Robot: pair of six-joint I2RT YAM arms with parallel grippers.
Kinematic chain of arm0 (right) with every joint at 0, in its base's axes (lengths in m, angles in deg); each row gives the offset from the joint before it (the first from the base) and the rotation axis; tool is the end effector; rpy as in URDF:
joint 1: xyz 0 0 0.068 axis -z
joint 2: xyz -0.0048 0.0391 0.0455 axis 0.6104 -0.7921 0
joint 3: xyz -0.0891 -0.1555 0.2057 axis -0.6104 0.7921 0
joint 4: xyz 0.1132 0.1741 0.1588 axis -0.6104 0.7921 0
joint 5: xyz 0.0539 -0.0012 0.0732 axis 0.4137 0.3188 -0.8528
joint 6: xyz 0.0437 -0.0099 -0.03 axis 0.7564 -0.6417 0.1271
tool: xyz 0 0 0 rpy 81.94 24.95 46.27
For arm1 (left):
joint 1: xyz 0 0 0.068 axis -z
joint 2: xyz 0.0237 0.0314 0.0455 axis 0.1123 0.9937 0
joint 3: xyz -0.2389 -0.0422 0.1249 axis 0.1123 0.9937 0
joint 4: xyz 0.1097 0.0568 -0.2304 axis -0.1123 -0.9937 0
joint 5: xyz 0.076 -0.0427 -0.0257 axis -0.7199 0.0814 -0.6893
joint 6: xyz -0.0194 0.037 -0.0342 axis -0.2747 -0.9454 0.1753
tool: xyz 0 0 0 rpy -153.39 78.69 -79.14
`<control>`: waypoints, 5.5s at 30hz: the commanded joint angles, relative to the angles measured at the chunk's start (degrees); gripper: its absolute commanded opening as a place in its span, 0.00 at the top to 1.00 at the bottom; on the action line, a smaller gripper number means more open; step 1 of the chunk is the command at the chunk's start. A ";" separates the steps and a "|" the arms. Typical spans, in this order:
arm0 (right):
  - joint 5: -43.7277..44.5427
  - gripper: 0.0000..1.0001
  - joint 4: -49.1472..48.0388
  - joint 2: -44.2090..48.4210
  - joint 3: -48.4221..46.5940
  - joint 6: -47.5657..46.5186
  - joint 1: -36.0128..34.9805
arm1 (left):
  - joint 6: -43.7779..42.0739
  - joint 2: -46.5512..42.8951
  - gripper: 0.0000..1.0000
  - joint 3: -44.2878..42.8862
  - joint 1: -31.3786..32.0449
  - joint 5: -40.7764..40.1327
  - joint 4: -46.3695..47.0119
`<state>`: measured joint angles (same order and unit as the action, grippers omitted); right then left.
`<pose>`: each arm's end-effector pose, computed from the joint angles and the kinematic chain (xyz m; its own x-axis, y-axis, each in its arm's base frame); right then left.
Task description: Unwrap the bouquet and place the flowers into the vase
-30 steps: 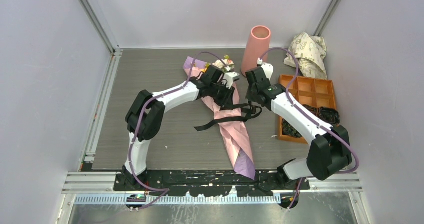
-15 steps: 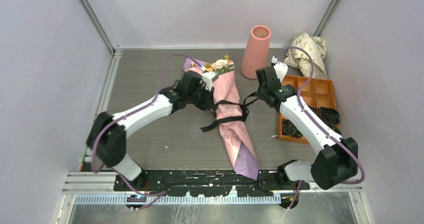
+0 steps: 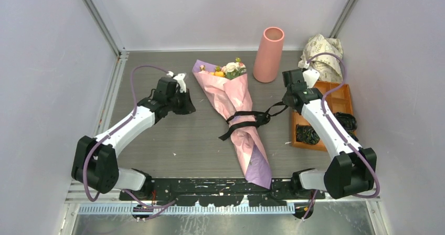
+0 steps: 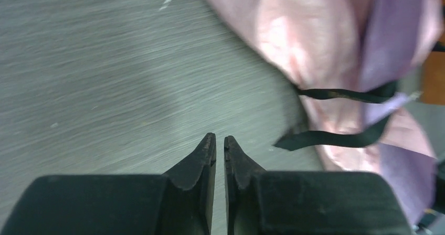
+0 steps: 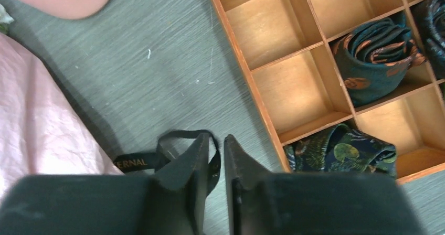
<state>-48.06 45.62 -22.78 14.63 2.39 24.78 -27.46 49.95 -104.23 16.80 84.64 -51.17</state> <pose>0.2619 0.0427 0.2917 -0.5619 0.4114 -0.7176 0.5241 0.8483 0.0759 0.2665 -0.1203 0.2458 -0.7728 -0.0922 -0.6280 0.2024 0.9019 -0.3816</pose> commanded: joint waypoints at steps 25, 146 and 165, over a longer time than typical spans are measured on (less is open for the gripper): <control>4.46 0.34 2.92 27.45 -2.00 1.96 2.32 | -30.53 49.54 0.56 -73.88 22.90 16.37 -34.79; -12.35 0.38 -2.45 -18.41 -10.77 -3.93 -20.01 | 5.23 -23.93 0.07 -19.15 1.62 -25.11 -26.15; -23.80 0.99 -9.44 -21.94 -19.27 -3.70 -24.66 | 4.96 -26.09 0.07 -25.63 1.63 -30.88 -32.33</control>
<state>-67.97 40.24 -50.26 1.58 -1.85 5.00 -22.56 26.60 -125.15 18.65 57.67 -82.07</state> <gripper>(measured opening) 0.028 0.921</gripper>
